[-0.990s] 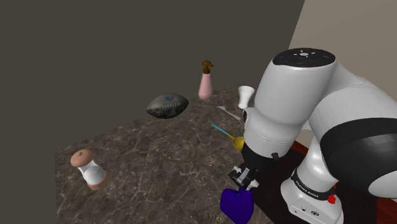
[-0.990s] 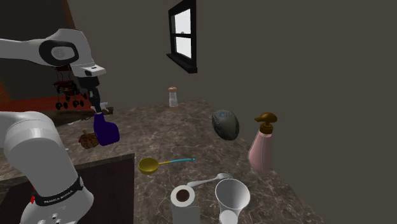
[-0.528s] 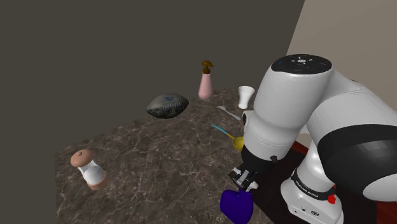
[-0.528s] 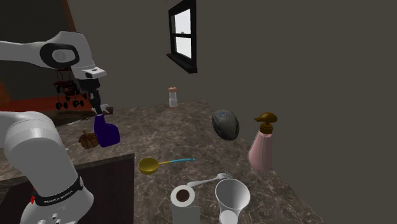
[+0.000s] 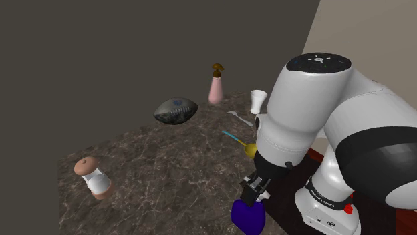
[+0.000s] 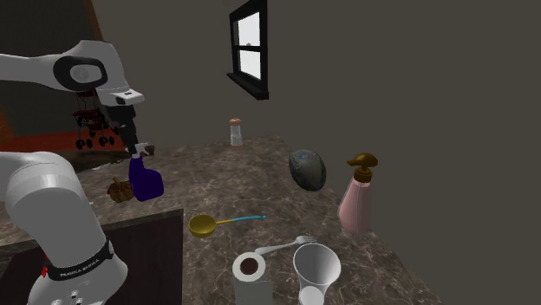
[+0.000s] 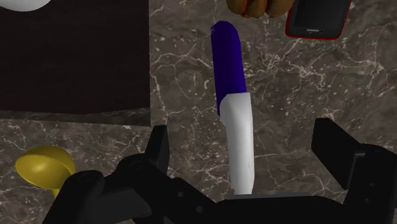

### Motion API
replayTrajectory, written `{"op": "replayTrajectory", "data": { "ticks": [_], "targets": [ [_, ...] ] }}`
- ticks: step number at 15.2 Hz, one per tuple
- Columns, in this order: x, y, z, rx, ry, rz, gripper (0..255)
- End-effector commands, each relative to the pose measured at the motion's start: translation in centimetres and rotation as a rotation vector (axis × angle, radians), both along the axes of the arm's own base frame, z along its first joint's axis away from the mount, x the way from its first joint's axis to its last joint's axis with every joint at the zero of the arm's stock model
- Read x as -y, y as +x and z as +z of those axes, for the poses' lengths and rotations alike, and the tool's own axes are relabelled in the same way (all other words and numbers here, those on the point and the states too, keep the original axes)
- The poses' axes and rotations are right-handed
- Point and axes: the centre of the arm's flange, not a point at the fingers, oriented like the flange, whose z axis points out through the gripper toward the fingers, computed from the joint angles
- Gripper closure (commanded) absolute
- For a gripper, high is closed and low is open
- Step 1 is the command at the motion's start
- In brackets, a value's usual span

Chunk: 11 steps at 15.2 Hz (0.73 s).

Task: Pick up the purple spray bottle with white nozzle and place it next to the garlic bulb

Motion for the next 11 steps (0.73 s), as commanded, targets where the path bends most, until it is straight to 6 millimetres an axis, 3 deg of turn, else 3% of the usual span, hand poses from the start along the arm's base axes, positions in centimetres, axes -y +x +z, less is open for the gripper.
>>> {"op": "replayTrajectory", "data": {
  "ticks": [1,3,11],
  "targets": [
    [0.0,-0.1,2.0,0.000,0.000,0.000,0],
    [0.0,-0.2,4.4,0.000,0.000,0.000,0],
    [0.0,-0.2,4.4,0.000,0.000,0.000,0]
  ]
}}
